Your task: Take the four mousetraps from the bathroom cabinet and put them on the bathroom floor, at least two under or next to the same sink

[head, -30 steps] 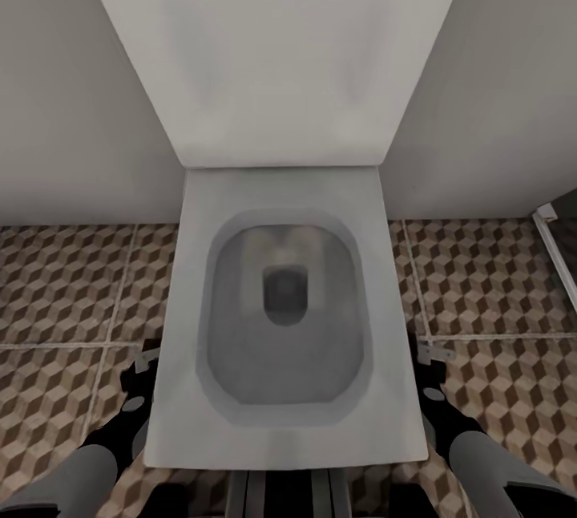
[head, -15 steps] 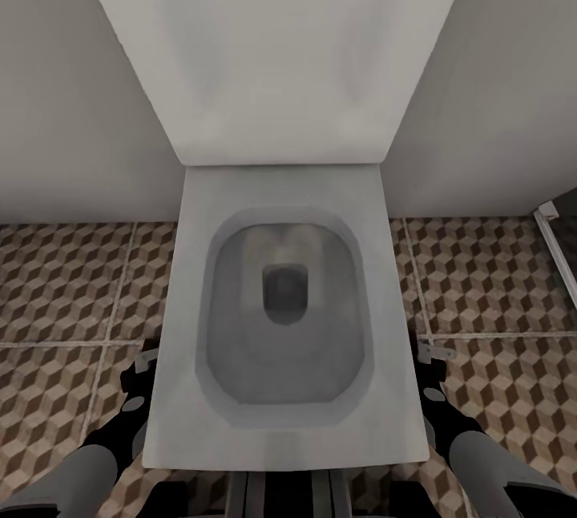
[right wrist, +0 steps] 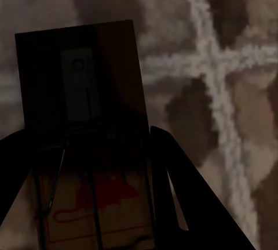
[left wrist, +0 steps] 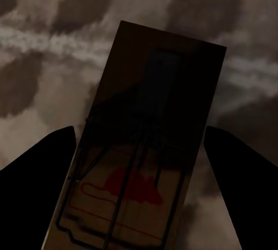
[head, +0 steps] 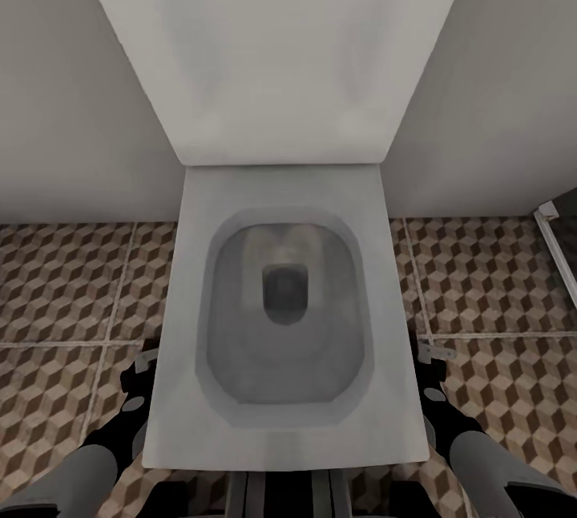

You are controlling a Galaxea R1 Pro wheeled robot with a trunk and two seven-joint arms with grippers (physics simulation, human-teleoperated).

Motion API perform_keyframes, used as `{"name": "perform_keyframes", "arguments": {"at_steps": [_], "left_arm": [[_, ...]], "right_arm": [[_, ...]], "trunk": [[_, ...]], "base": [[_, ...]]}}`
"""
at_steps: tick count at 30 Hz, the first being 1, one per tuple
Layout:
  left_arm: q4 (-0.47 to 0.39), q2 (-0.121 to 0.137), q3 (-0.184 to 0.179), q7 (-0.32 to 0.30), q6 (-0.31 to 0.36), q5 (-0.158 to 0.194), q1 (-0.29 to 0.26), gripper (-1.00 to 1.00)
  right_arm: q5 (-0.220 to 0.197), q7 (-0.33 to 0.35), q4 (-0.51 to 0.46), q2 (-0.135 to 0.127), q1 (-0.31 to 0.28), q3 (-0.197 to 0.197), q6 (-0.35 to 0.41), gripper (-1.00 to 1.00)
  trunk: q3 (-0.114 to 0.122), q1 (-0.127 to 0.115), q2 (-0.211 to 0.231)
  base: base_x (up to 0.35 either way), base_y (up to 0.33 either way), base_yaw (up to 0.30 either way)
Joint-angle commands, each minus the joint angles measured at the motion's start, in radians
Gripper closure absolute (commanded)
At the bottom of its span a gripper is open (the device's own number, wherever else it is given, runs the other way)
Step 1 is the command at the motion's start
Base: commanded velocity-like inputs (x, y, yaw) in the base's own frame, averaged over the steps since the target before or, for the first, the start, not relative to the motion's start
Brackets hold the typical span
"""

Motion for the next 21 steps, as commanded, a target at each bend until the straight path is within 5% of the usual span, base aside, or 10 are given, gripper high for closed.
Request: {"name": "perform_keyframes", "arguments": {"at_steps": [1, 18, 19, 21], "left_arm": [[0.001, 0.0, -0.002, -0.001, -0.005, 0.01, -0.001, 1.0], [0.002, 0.0, -0.002, -0.001, -0.005, 0.01, -0.001, 1.0], [0.002, 0.0, -0.002, -0.001, -0.005, 0.01, -0.001, 1.0], [0.003, 0.0, -0.002, -0.001, -0.005, 0.01, -0.001, 1.0]], "right_arm": [[-0.001, -0.014, 0.003, 0.0, -0.001, 0.001, 0.063, 1.0], [-0.002, -0.003, 0.005, -0.003, -0.001, 0.001, 0.065, 1.0], [-0.002, -0.003, 0.005, -0.003, -0.001, 0.001, 0.065, -1.0], [-0.002, -0.001, 0.006, -0.003, -0.001, 0.001, 0.066, -1.0]], "trunk": [[0.0, 0.001, 0.0], [0.0, 0.001, 0.0], [0.0, 0.001, 0.0], [0.0, 0.001, 0.0]], "base": [[0.0, 0.0, 0.0], [0.0, 0.0, 0.0], [0.0, 0.0, 0.0], [0.0, 0.0, 0.0]]}}
